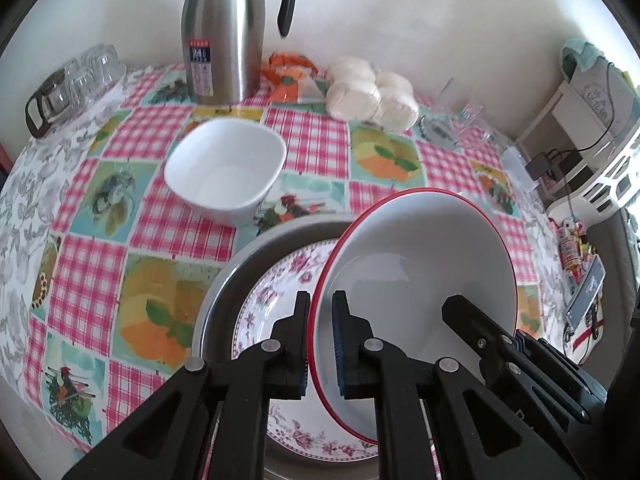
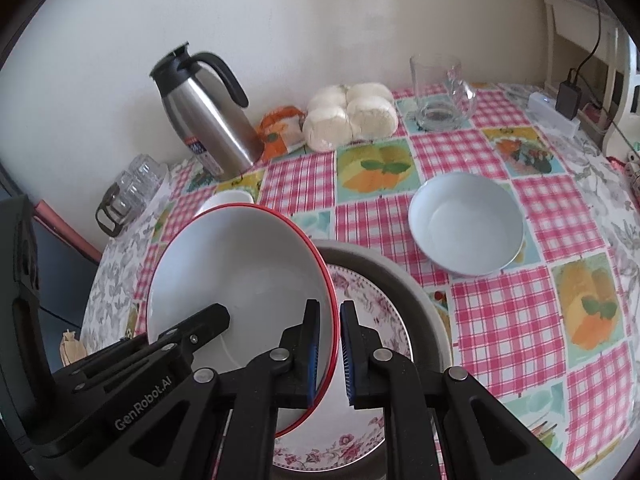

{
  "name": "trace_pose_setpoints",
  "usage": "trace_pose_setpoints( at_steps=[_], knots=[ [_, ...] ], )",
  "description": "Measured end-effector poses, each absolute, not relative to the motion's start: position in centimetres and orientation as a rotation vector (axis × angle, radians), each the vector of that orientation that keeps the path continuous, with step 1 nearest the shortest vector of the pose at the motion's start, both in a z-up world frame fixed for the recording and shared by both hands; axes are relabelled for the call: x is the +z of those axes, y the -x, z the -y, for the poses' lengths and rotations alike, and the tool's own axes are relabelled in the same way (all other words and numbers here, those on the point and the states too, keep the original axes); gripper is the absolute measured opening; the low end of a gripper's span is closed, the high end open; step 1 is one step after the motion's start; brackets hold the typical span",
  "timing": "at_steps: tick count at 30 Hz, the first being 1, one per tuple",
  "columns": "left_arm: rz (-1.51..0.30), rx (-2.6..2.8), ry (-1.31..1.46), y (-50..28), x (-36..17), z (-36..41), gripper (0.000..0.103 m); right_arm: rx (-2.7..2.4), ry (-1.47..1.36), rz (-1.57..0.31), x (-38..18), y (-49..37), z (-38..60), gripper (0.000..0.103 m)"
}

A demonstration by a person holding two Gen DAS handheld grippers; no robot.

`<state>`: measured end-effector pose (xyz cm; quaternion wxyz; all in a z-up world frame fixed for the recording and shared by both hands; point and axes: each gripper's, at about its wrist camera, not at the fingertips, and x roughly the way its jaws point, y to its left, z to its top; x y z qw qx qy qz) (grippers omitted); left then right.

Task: Organize plates and bowls
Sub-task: 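Lower the strawberry bowl onto the floral plate in the basin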

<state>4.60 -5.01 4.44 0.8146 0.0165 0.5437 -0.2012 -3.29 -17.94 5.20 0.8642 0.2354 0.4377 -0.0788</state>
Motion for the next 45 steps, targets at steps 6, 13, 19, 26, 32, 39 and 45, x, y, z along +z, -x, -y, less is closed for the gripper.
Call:
trace_pose_setpoints(
  at_steps=[6, 13, 19, 26, 32, 39, 45],
  knots=[
    [-1.218, -0.418, -0.055, -4.7, 2.6, 5.2, 0.010, -0.174, -0.502, -0.979, 3.4, 2.8, 18.1, 0.013],
    [-1.254, -0.401, -0.061, -4.9, 1.4, 5.1, 0.010, -0.176, -0.498, -1.015, 2.4, 2.4, 17.9, 0.013],
    [-1.278, -0.395, -0.053, -5.2, 0.9, 5.1, 0.009, -0.179, -0.496, -1.035, 2.0, 2.1, 17.8, 0.013],
    [-1.296, -0.390, -0.054, -5.4, 0.5, 5.0, 0.010, -0.179, -0.501, -1.046, 1.7, 2.0, 17.8, 0.013],
    [-1.324, -0.380, -0.054, -5.7, -0.4, 5.0, 0.010, -0.178, -0.506, -1.067, 1.0, 1.8, 17.8, 0.013],
    [-1.339, -0.372, -0.050, -6.0, -0.9, 4.9, 0.010, -0.173, -0.488, -1.062, 0.9, 1.6, 17.5, 0.016],
    [-1.338, -0.370, -0.050, -6.0, -1.0, 5.1, 0.010, -0.171, -0.491, -1.060, 0.9, 1.7, 17.5, 0.016]
  ],
)
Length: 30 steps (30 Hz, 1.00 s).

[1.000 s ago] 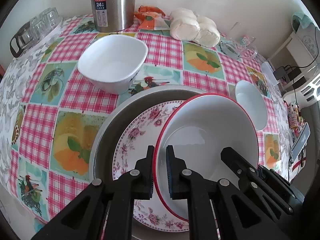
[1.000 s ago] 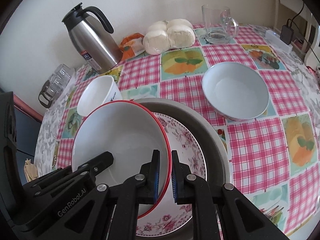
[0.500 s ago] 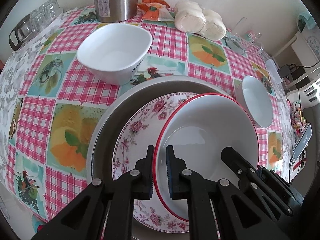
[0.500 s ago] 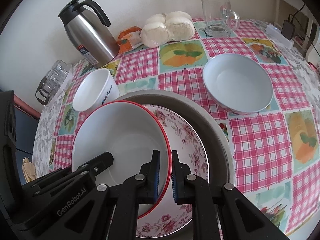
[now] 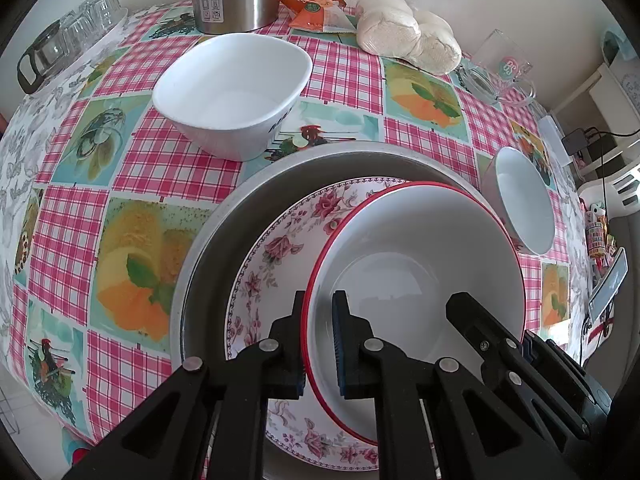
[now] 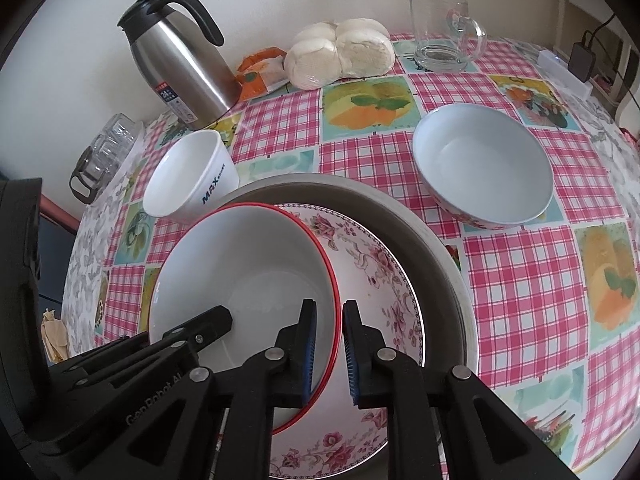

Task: Organize plates and bowls
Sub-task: 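Lower the strawberry bowl onto the floral plate in the basin, then open both grippers to release the strawberry bowl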

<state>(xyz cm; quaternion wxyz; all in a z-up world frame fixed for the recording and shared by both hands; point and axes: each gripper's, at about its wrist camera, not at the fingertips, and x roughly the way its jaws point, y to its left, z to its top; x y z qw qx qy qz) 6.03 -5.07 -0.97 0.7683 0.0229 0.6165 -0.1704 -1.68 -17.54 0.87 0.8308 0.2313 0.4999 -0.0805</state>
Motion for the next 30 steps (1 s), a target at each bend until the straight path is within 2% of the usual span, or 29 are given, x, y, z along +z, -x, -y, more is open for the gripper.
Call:
trace_pose_setpoints(
  at_steps=[18, 30],
  knots=[
    [-1.335, -0.377, -0.023, -6.1, -0.6, 4.8, 0.012, -0.175, -0.482, -1.061, 0.8, 1.6, 17.5, 0.016],
    [-1.236, -0.369, -0.032, -5.8, 2.5, 4.0, 0.012, -0.205, -0.433, -0.955, 4.0, 2.5, 17.7, 0.016]
  ],
)
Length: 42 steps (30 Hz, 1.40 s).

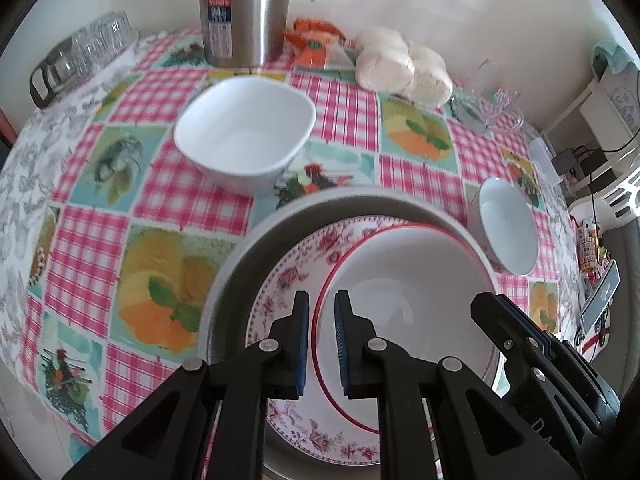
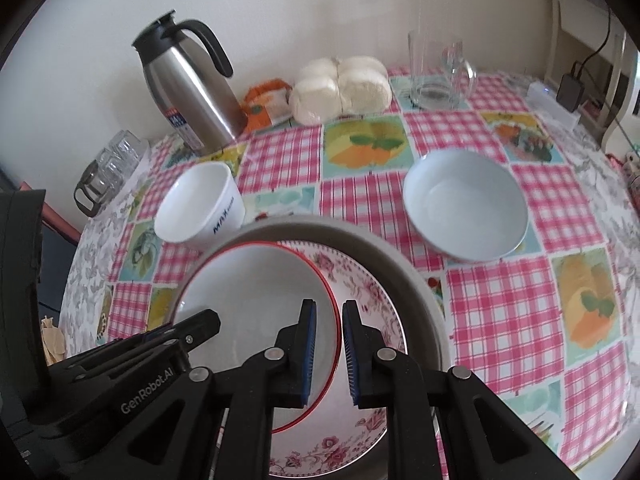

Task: Organize plates and bowls
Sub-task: 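Open both grippers to release the strawberry bowl, then withdraw both grippers up and away from the steel basin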

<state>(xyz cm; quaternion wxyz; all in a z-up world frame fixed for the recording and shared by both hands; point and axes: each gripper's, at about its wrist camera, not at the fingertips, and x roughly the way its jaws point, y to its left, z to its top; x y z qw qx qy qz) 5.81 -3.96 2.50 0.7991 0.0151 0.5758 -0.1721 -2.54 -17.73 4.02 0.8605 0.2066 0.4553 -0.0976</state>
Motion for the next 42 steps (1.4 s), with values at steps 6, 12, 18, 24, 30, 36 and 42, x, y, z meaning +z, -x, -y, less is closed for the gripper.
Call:
trace_pose_setpoints(
  at_steps=[6, 12, 18, 24, 30, 36, 42],
  knots=[
    [-1.177, -0.346, -0.031, -5.7, 4.0, 3.5, 0.017, -0.223, -0.427, -0.911, 5.1, 3.0, 17.9, 0.016],
    [-1.160, -0.298, -0.024, -6.1, 4.1, 2.8, 0.037, -0.272, -0.446, -0.890, 5.2, 3.3, 18.7, 0.033],
    [-1.149, -0.260, -0.022, -6.1, 4.2, 2.4, 0.045, -0.293, -0.445, -0.884, 5.1, 3.4, 19.1, 0.059],
    [-1.145, -0.248, -0.019, -6.3, 4.2, 2.2, 0.060, -0.304, -0.436, -0.875, 5.0, 3.4, 19.1, 0.069],
    [-1.138, -0.210, -0.021, -6.5, 4.1, 1.8, 0.074, -0.322, -0.445, -0.872, 4.8, 3.4, 19.6, 0.076],
    [-1.112, -0.151, -0.017, -6.9, 4.2, 0.9, 0.085, -0.326, -0.441, -0.861, 4.8, 3.4, 19.7, 0.085],
    [-1.095, -0.102, 0.010, -7.3, 4.3, -0.3, 0.086, -0.316, -0.440, -0.854, 4.7, 3.4, 19.6, 0.095]
  ],
)
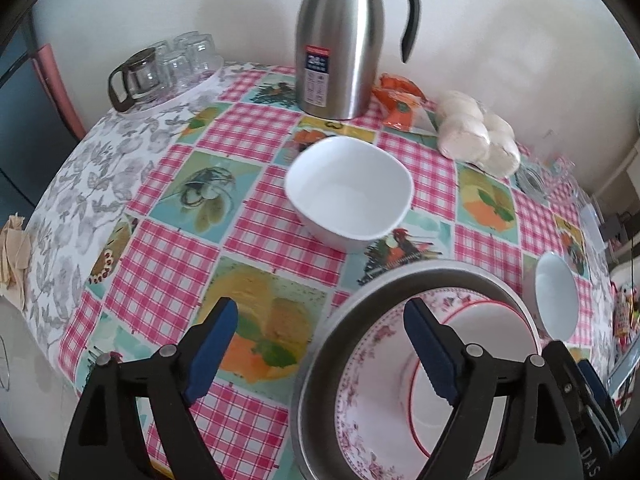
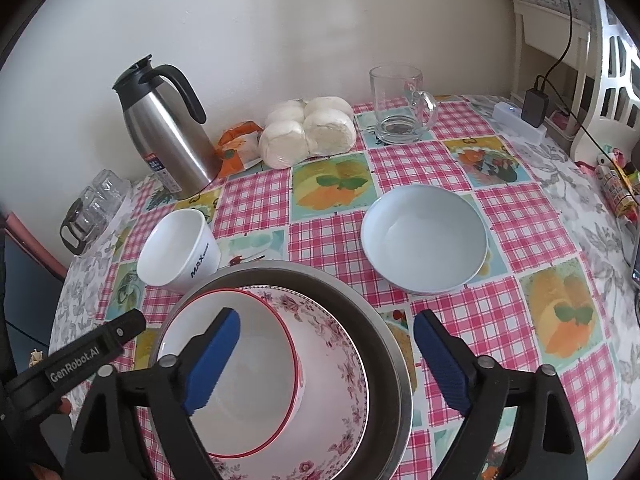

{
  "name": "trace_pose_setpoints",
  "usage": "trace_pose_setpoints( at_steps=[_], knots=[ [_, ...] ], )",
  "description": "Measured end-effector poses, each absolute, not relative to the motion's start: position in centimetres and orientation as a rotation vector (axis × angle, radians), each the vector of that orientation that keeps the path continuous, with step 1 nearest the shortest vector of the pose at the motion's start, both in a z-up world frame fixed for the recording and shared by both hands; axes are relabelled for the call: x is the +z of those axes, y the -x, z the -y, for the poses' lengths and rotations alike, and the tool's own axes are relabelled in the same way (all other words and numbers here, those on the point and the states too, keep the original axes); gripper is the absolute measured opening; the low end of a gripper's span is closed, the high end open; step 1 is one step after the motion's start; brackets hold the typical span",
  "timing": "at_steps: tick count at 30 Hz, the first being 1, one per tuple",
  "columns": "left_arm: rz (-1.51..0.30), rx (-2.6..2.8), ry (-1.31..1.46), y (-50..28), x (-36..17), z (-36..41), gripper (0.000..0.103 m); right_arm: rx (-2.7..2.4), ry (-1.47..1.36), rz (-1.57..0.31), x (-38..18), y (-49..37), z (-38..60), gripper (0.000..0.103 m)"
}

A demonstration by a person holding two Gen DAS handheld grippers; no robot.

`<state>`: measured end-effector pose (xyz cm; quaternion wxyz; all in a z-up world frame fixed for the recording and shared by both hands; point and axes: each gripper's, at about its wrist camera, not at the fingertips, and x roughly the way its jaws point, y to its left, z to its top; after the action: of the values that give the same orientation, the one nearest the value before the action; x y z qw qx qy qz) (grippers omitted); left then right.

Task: Organize plates and bowls
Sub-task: 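Withdraw both grippers up and away from the steel basin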

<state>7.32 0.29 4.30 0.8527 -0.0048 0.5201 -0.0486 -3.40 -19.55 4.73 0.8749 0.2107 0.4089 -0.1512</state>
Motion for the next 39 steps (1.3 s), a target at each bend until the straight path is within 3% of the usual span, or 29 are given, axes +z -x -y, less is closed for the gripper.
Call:
trace_pose_setpoints(
  at_steps=[4, 5, 7, 39],
  knots=[
    [-1.093, -0.079, 0.012, -7.6, 4.1, -0.9, 0.087, -0.305, -0.439, -0.847, 4.7, 3.4, 19.5, 0.103],
    [-1.090, -0.074, 0.004, -7.6, 4.0, -0.9, 0.095, -0.304, -0.436, -0.850, 4.7, 3.3, 19.5, 0.103],
    [-1.084, -0.064, 0.001, -7.7, 4.0, -1.1, 0.101, -0.312, -0.426, -0.852, 4.6, 3.2, 19.4, 0.103],
    [-0.875, 0.027, 0.100, -10.3, 6.1, -6.7, 0.101, -0.334, -0.407, -0.791, 5.7, 3.3, 17.5, 0.103]
  ],
)
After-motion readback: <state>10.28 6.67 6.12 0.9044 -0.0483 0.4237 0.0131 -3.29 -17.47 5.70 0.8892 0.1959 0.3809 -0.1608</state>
